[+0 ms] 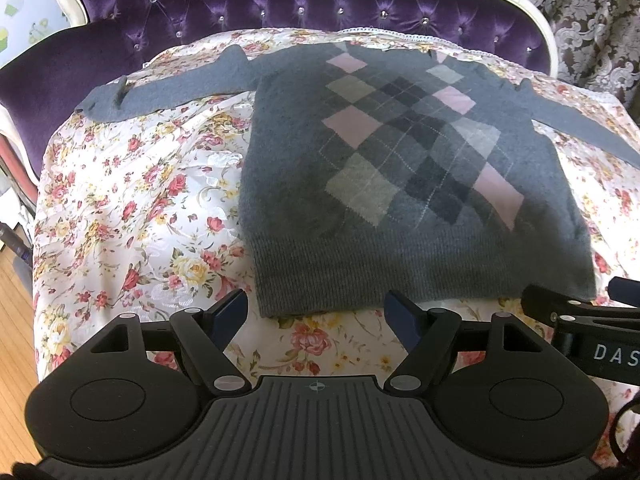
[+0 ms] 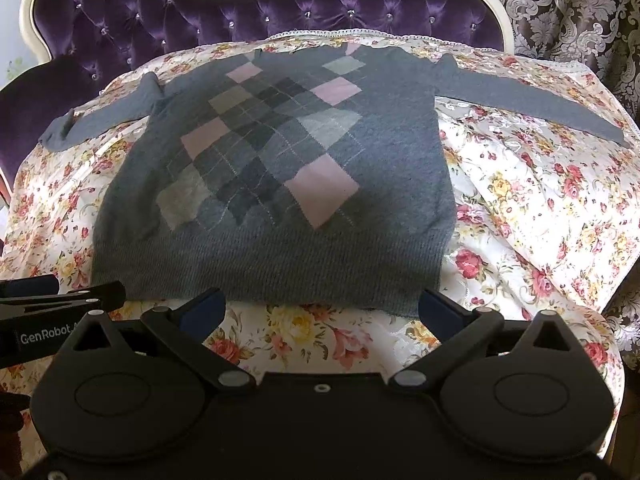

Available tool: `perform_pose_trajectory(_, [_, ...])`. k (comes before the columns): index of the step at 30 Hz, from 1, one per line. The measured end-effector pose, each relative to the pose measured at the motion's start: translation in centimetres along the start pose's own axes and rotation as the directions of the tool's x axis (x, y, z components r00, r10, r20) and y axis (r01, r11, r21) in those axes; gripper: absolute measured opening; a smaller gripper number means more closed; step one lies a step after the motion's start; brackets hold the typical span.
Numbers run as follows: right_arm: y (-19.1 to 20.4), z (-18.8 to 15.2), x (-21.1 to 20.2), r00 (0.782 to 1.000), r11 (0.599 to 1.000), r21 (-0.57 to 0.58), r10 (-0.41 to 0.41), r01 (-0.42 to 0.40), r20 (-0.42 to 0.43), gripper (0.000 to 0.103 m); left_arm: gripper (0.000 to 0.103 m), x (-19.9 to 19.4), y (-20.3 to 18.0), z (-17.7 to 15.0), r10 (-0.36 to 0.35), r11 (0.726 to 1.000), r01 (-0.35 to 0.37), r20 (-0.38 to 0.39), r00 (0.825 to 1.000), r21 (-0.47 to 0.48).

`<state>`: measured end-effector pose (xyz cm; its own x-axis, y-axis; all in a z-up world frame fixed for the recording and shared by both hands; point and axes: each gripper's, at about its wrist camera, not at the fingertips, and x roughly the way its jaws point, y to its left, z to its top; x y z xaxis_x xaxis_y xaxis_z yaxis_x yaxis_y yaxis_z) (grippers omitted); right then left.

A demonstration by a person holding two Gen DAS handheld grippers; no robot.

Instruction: Fold small clothes

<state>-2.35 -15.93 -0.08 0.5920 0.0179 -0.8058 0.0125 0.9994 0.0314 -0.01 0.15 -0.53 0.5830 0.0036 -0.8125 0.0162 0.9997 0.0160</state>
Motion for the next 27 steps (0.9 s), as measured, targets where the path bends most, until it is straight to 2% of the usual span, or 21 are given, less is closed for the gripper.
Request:
perform_pose_trajectory(18, [-0.4,0.1,0.0,1.000,1.000,0.017,0.016,-0.016,-0.004,0.102,0.074,-0.3,0.2,0.4,-0.010,1.000,0.010,0.004,1.000,-0.006])
perform_pose_trajectory(27, [-1.2,0.3,0.3,0.994,0.993,0.075,0.096,-0.092,-0.052,0.102,0.074,-0.5,0.0,1.2,0.015,1.000,-0.015,-0.006,1.000,0.024])
